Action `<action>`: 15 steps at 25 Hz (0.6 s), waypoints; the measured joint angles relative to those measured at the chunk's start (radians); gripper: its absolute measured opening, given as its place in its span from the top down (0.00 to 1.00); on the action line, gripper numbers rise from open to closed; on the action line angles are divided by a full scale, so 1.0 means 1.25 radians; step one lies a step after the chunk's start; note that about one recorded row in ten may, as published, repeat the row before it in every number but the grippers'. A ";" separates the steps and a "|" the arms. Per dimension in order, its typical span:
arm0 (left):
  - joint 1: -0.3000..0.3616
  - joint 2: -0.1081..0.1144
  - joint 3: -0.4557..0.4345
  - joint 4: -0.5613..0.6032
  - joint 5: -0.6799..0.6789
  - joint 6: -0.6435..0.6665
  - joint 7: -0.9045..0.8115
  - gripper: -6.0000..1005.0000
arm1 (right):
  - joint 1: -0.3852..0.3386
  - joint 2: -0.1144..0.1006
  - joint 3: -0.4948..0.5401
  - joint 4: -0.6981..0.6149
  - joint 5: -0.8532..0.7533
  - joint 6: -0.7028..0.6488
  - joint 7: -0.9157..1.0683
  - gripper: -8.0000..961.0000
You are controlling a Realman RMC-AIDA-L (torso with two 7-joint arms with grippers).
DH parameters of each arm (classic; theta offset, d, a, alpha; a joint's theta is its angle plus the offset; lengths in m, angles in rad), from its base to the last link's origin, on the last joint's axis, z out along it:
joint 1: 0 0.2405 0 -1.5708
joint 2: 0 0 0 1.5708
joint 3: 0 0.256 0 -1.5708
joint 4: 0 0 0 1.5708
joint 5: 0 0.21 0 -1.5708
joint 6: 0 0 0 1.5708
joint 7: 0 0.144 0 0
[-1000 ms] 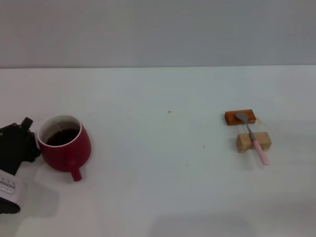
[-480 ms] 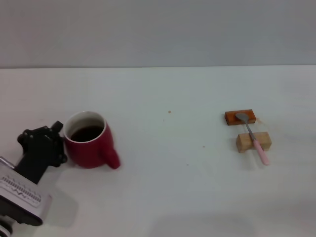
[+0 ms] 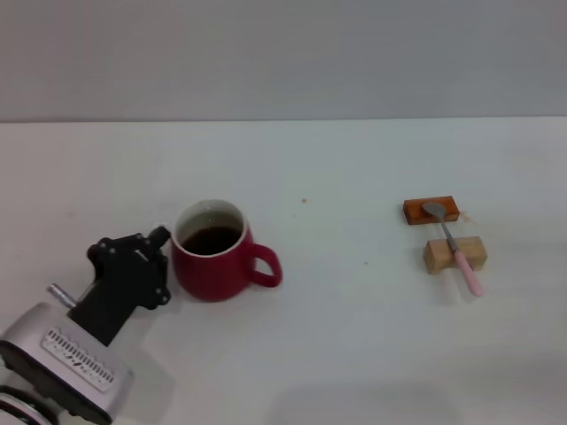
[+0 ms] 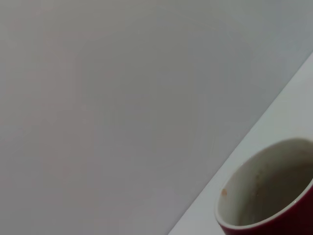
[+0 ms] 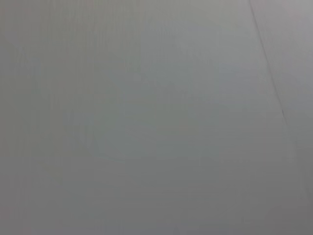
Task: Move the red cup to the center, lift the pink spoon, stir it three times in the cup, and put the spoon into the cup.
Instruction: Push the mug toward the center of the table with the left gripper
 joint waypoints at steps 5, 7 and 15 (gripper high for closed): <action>-0.005 0.000 0.025 -0.019 0.000 -0.001 0.001 0.98 | 0.000 0.002 0.000 0.002 0.000 -0.001 0.000 0.27; -0.011 0.000 0.027 -0.022 0.000 -0.004 0.001 0.98 | 0.000 0.003 0.000 0.002 0.000 -0.001 0.000 0.27; -0.071 0.001 0.002 0.003 -0.006 -0.070 0.001 0.98 | -0.004 0.004 0.000 0.004 0.000 -0.001 0.000 0.27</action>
